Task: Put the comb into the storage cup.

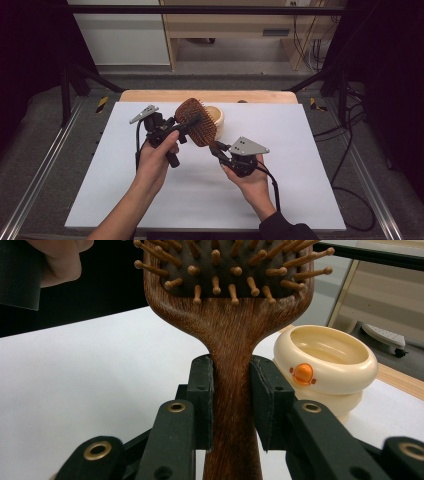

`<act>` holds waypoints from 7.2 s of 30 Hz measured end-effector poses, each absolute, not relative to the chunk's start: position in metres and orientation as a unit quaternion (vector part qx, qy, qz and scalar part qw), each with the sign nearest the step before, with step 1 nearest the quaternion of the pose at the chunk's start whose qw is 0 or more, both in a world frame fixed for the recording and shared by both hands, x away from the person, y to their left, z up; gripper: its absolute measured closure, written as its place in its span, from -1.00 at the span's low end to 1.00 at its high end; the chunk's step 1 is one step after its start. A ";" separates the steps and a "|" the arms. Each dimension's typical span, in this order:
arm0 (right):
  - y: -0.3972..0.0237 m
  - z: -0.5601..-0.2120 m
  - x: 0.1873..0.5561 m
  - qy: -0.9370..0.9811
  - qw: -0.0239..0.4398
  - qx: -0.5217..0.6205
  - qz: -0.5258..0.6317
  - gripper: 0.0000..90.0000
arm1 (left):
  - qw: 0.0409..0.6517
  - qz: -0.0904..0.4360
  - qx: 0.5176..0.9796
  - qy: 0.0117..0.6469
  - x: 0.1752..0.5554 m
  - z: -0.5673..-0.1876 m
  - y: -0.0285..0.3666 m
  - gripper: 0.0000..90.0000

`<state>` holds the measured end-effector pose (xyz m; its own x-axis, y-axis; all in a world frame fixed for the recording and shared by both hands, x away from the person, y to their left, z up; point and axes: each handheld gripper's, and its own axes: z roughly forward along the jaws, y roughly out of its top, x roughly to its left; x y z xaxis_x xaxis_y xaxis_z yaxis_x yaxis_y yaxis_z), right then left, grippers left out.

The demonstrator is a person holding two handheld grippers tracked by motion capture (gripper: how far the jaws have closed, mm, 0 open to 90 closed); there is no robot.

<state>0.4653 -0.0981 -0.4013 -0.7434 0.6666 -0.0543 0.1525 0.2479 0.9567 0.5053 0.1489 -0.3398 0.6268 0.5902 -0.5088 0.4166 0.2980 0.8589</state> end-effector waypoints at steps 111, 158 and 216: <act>-0.210 -0.433 0.448 0.705 0.253 0.401 0.527 -0.83 | 0.697 0.130 0.581 0.399 0.492 -0.292 0.152 0.13; -0.216 -0.439 0.447 0.708 0.247 0.401 0.526 -0.83 | 0.679 0.149 0.602 0.393 0.531 -0.249 0.135 0.12; -0.219 -0.439 0.445 0.705 0.245 0.398 0.533 -0.84 | 0.688 0.201 0.559 0.417 0.573 -0.242 0.137 0.12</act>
<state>0.4454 -0.2194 -0.4392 -0.5624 0.8231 0.0791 0.2996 0.1138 0.9472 0.5734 0.1366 -0.2418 0.5713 0.7432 -0.3482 0.1895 0.2933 0.9371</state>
